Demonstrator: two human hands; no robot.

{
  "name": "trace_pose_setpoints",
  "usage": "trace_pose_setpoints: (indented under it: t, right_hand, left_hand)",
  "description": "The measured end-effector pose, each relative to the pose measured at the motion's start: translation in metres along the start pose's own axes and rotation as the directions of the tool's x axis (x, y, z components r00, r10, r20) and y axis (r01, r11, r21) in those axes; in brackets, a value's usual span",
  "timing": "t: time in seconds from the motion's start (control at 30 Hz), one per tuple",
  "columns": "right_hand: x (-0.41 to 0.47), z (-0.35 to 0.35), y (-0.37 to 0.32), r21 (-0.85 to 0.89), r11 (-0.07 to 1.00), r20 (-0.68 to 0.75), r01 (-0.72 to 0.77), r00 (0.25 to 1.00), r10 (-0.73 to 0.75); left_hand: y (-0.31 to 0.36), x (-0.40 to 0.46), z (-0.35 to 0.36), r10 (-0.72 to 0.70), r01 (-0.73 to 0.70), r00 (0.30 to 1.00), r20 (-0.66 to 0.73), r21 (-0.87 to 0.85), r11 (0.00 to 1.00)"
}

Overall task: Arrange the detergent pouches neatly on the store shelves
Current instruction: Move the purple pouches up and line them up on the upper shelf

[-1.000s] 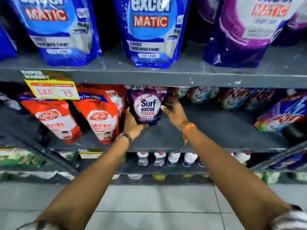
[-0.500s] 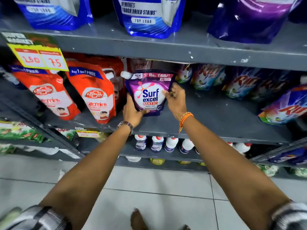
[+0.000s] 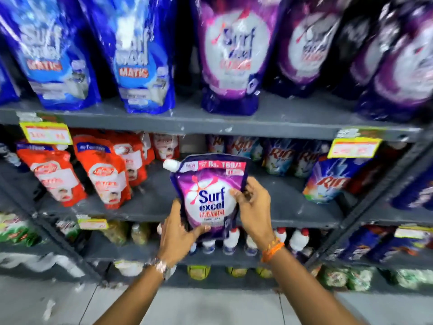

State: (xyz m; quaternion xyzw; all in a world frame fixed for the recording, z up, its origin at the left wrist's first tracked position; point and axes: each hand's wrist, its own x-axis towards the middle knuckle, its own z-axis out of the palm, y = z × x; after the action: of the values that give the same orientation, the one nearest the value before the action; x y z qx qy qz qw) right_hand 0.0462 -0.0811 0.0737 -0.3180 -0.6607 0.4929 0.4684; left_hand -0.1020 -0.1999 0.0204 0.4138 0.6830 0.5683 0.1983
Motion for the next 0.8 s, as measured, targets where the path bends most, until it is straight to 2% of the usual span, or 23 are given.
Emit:
trace_pose_setpoints:
  t: [0.2,0.43,0.53,0.67,0.8]
  right_hand:
    - [0.023,-0.092,-0.103,-0.036,0.973,-0.085,0.229,0.969,-0.231]
    - [0.106,-0.171,-0.195,-0.097,0.928,-0.235,0.358,0.898,-0.371]
    - [0.141,-0.185,-0.214,-0.225,0.910,-0.265,0.348,0.877,-0.400]
    - [0.172,-0.191,-0.215,-0.338,0.894,-0.274,0.294,0.878,-0.393]
    - [0.198,-0.190,-0.196,-0.335,0.913,-0.269,0.233,0.905,-0.330]
  left_hand:
    - [0.108,0.001,0.045,0.225,-0.224,0.974,0.027,-0.041,0.974]
    - [0.248,0.064,0.090,0.447,-0.447,0.894,0.025,0.022,0.894]
    - [0.282,0.094,0.106,0.433,-0.436,0.899,0.060,0.032,0.900]
    - [0.291,0.127,0.126,0.353,-0.361,0.930,0.100,0.071,0.930]
    - [0.285,0.152,0.138,0.312,-0.319,0.947,0.078,0.097,0.943]
